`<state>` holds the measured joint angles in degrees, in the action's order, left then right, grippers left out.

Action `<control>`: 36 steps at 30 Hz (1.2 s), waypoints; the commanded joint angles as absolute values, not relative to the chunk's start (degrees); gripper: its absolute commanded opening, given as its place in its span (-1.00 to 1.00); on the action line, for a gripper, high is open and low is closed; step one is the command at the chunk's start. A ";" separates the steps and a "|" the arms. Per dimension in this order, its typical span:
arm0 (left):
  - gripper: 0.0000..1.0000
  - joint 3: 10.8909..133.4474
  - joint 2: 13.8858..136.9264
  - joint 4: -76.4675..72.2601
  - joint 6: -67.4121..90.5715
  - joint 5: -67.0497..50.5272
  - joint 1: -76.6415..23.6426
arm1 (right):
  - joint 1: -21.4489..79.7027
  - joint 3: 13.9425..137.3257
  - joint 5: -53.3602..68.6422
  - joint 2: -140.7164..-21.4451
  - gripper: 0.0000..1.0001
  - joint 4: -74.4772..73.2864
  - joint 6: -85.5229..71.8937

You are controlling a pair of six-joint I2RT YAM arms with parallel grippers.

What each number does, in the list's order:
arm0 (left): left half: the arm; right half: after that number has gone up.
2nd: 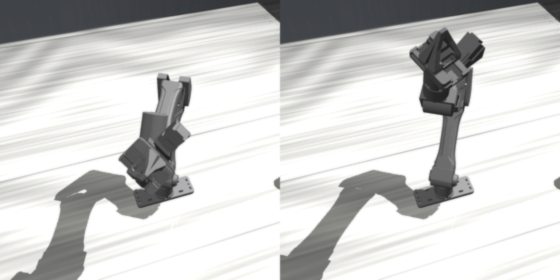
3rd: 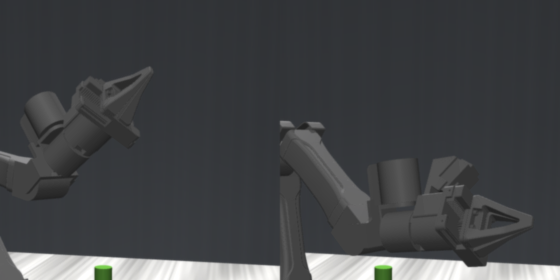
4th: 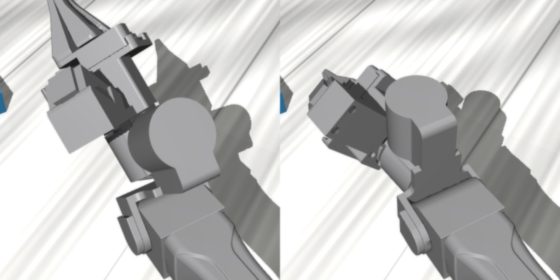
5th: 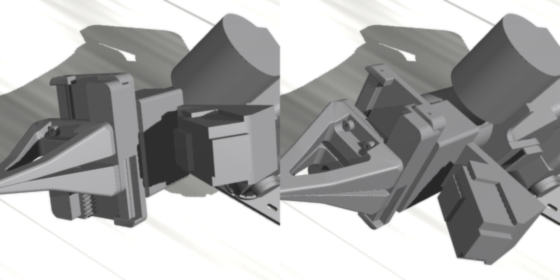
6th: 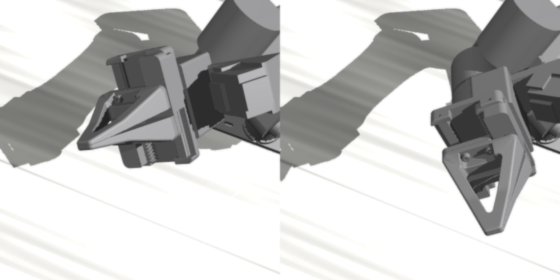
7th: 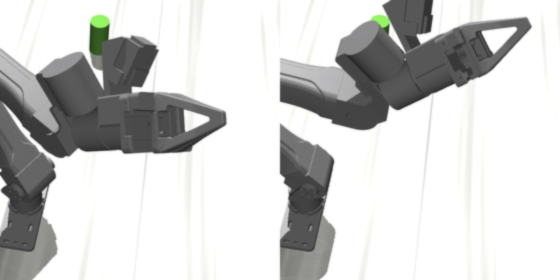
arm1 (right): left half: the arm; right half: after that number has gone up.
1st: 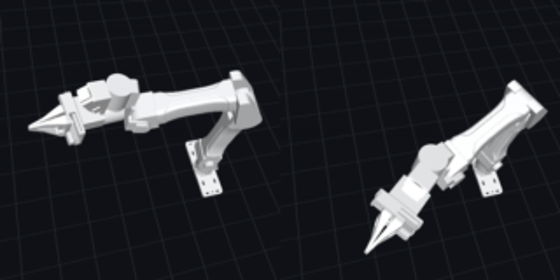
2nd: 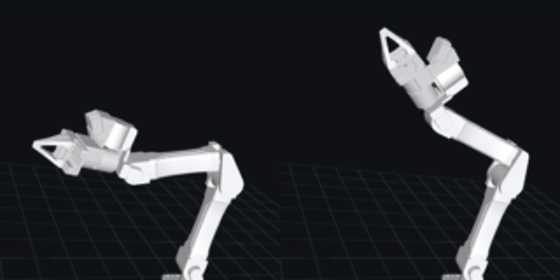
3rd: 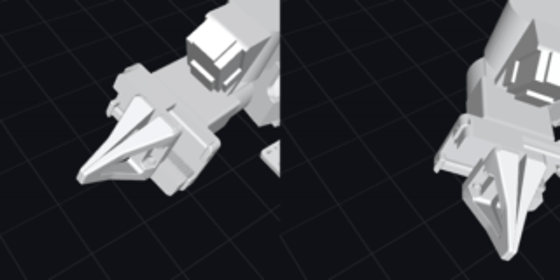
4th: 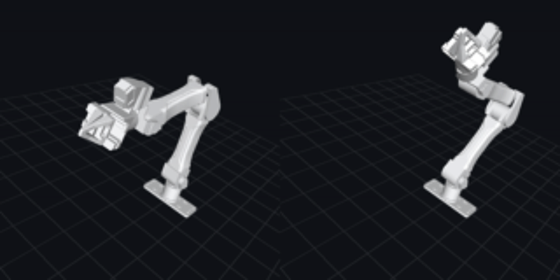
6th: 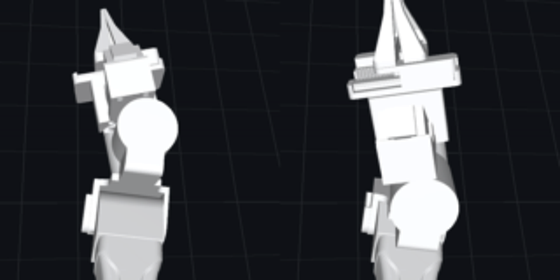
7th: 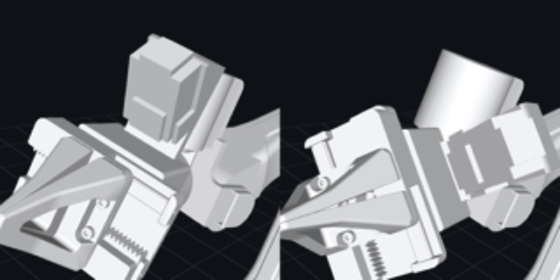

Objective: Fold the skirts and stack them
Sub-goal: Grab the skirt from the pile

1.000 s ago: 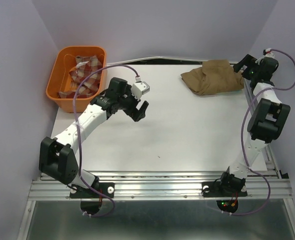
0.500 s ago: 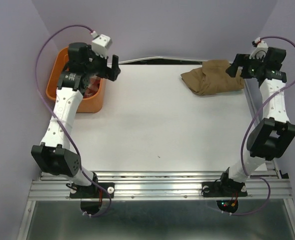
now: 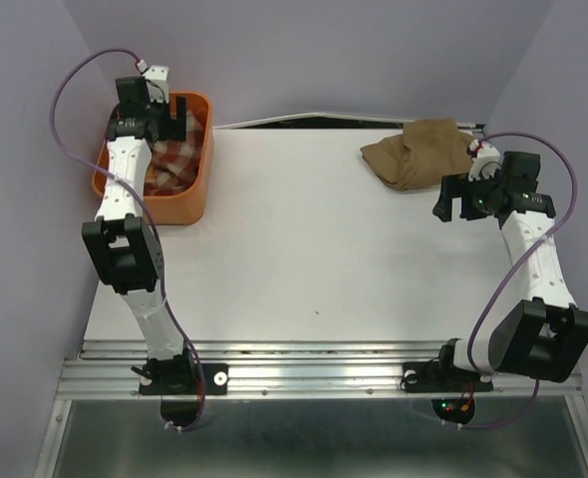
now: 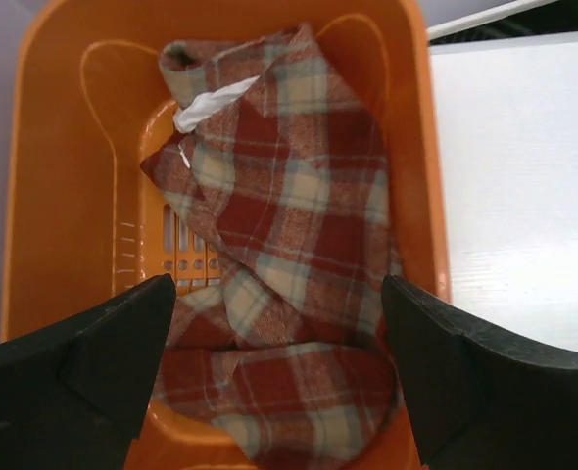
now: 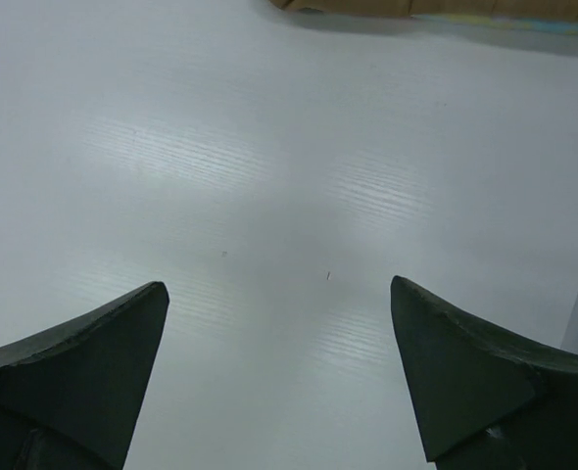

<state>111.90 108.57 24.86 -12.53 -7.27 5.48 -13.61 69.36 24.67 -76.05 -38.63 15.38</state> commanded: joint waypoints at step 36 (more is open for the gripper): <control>-1.00 132.89 133.52 18.81 -6.15 -12.03 9.84 | -13.89 71.45 22.14 -74.97 1.00 -39.11 16.44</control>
<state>130.08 142.10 20.18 -6.33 -7.68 7.29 -13.61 68.62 21.04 -76.53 -39.07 16.19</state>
